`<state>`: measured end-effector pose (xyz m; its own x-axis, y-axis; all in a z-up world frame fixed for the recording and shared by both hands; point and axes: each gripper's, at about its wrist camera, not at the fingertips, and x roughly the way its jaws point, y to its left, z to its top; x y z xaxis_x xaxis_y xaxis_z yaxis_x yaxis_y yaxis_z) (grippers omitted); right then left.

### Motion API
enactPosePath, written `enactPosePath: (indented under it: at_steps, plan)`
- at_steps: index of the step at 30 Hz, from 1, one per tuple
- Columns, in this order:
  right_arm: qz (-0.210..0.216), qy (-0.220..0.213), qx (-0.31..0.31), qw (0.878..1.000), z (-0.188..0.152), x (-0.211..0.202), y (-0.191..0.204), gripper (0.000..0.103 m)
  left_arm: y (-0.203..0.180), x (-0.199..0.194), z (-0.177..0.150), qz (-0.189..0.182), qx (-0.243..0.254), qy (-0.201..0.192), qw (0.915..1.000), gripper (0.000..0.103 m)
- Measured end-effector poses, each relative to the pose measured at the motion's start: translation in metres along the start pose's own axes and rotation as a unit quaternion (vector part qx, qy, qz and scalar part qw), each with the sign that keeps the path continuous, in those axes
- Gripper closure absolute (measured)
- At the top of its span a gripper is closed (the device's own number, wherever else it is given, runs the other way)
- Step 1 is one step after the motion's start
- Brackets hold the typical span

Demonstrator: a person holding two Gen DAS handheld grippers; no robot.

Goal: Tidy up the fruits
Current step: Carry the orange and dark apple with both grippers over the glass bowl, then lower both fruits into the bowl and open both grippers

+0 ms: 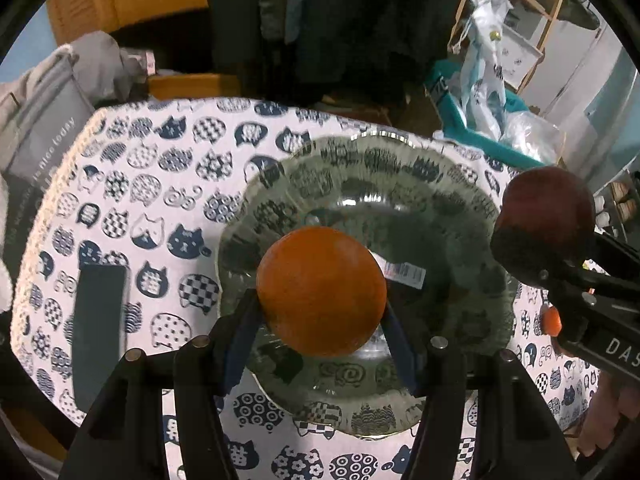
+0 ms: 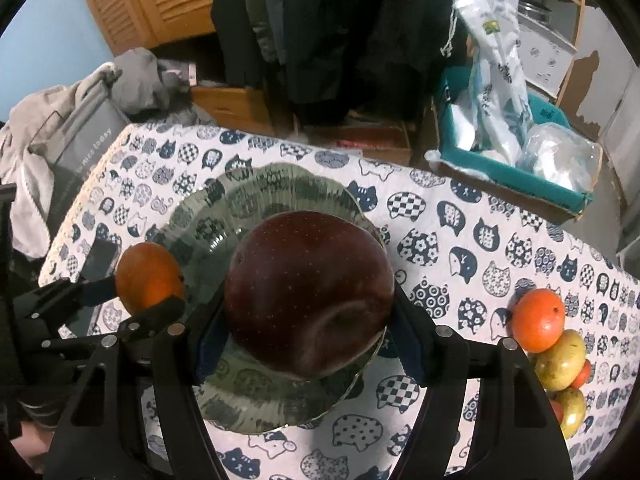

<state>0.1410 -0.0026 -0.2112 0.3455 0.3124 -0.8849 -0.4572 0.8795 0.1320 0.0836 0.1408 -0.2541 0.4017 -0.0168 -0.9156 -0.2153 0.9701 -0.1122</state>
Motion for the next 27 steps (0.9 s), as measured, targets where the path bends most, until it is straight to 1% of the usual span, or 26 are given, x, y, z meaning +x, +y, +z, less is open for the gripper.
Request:
enactPosePath:
  at_steps: [9, 14, 22, 24, 25, 26, 27]
  plan:
    - [0.006, 0.018, 0.008, 1.000, -0.004, 0.019, 0.000, 0.031, 0.004, 0.030, -0.007, 0.002, -0.006, 0.041, 0.9991, 0.041]
    - [0.008, 0.021, 0.007, 1.000, -0.005, 0.020, 0.001, 0.031, 0.005, 0.043, -0.010, 0.002, -0.012, 0.063, 0.9979, 0.041]
    - [0.009, 0.021, 0.014, 1.000, -0.005, 0.018, -0.003, 0.031, -0.001, 0.056, -0.013, 0.006, -0.006, 0.089, 0.9960, 0.040]
    - [0.010, 0.023, 0.017, 1.000, -0.005, 0.018, -0.004, 0.031, -0.003, 0.054, -0.012, 0.004, -0.003, 0.085, 0.9964, 0.034]
    - [0.011, 0.023, 0.017, 1.000, -0.005, 0.018, -0.004, 0.031, -0.003, 0.051, -0.011, 0.005, -0.001, 0.079, 0.9969, 0.023]
    - [0.011, 0.024, 0.017, 1.000, -0.005, 0.018, -0.003, 0.031, -0.004, 0.048, -0.010, 0.008, 0.002, 0.072, 0.9974, 0.015]
    - [0.012, 0.025, 0.017, 0.999, -0.005, 0.019, -0.003, 0.031, -0.004, 0.046, -0.009, 0.011, 0.003, 0.067, 0.9977, 0.015]
